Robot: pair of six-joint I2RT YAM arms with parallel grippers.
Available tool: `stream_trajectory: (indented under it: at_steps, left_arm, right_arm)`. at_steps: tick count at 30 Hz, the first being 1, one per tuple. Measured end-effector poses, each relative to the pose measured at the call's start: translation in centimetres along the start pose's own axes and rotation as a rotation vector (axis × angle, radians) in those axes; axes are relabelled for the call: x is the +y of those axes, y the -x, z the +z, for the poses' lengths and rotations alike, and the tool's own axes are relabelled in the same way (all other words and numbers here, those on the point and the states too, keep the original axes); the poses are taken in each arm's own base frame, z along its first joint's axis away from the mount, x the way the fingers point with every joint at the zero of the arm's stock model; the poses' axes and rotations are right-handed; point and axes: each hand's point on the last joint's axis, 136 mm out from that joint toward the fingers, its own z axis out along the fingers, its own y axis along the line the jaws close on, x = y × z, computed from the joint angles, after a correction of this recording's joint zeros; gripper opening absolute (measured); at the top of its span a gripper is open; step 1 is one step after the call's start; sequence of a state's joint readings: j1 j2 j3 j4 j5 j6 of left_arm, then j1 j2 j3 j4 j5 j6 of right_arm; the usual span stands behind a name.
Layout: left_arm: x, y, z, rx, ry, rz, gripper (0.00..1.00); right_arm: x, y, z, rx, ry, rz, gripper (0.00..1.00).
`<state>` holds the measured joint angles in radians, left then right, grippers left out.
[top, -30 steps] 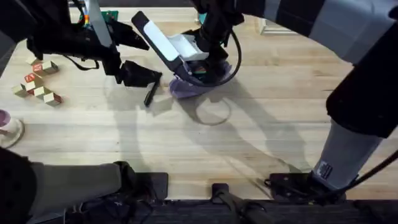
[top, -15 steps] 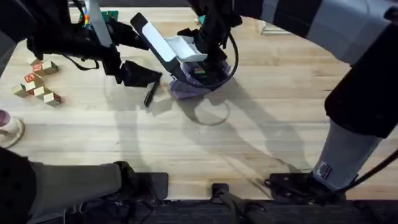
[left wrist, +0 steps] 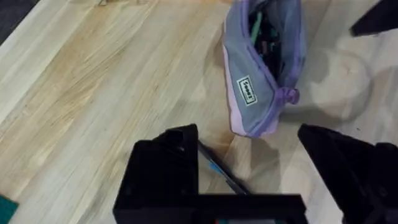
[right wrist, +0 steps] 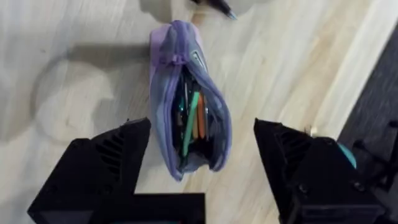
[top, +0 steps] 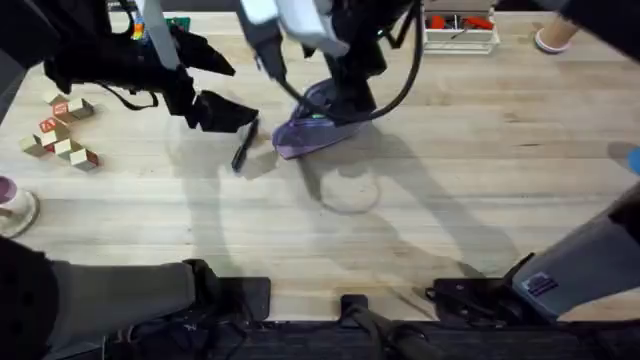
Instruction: Unzip the bag, pick up the pens from the table one at a time and place them inside, then zip the bag closed.
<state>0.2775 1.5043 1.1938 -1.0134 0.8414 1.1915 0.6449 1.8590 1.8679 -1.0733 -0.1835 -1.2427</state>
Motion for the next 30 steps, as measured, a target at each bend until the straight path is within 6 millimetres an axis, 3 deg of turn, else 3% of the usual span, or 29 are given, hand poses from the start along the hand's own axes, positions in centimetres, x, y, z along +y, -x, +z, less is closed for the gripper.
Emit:
stream_trajectory:
  at_steps: [5, 16, 21, 30]
  left_arm:
    - [1.2, -0.5, 0.0, 0.034, 0.051, -0.069, 0.995]
    - [3.2, -4.5, -0.7, 0.273, 0.223, -0.311, 0.995]
    - [2.9, -4.5, -0.6, 0.354, 0.281, -0.317, 0.996]
    - [2.3, -4.5, 0.1, 0.434, 0.335, -0.361, 0.995]
  right_arm:
    - [-1.1, -1.6, -2.3, -0.001, -0.058, 0.148, 0.996]
    - [-3.0, -6.2, -8.4, -0.043, -0.205, 0.513, 0.996]
    - [-3.2, -7.5, -9.3, -0.045, -0.227, 0.586, 0.996]
    - [-3.2, -7.6, -9.3, -0.047, -0.227, 0.607, 0.996]
